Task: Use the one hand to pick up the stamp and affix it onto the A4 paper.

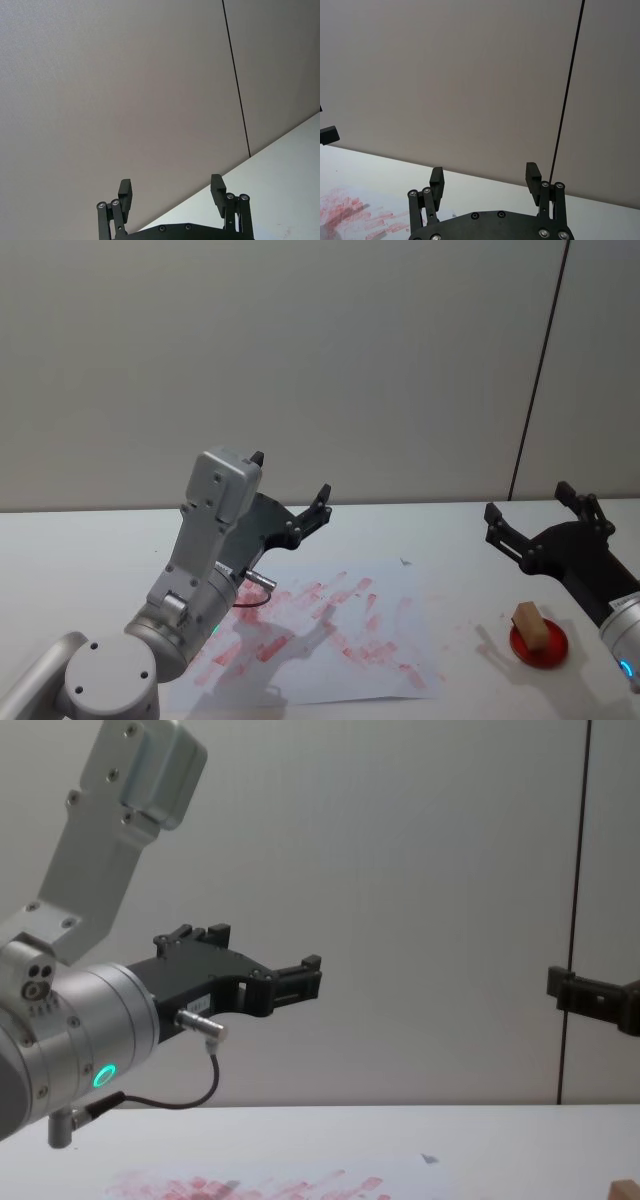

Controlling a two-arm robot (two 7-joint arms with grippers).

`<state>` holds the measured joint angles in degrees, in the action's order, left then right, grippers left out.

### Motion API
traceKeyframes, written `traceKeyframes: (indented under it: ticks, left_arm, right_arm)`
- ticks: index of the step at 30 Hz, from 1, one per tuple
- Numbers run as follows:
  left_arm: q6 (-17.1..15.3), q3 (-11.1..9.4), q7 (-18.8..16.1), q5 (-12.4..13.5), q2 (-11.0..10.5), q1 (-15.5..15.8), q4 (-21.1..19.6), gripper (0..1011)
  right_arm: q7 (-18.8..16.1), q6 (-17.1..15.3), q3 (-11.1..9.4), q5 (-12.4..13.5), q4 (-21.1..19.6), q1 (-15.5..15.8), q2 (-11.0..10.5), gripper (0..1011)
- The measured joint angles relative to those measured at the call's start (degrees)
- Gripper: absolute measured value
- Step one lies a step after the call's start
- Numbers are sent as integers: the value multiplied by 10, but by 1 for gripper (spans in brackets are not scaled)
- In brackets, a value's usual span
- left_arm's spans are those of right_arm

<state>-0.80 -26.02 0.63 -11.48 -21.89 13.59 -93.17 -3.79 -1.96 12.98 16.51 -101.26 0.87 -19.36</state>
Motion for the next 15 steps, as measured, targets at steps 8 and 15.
traceKeyframes:
  ticks: [8, 15]
  left_arm:
    - [0, 0, 0, 0, 0, 0, 0, 1001]
    - [0, 0, 0, 0, 0, 0, 0, 1001]
  right_arm:
    - [0, 0, 0, 0, 0, 0, 0, 1001]
    - [0, 0, 0, 0, 0, 0, 0, 1001]
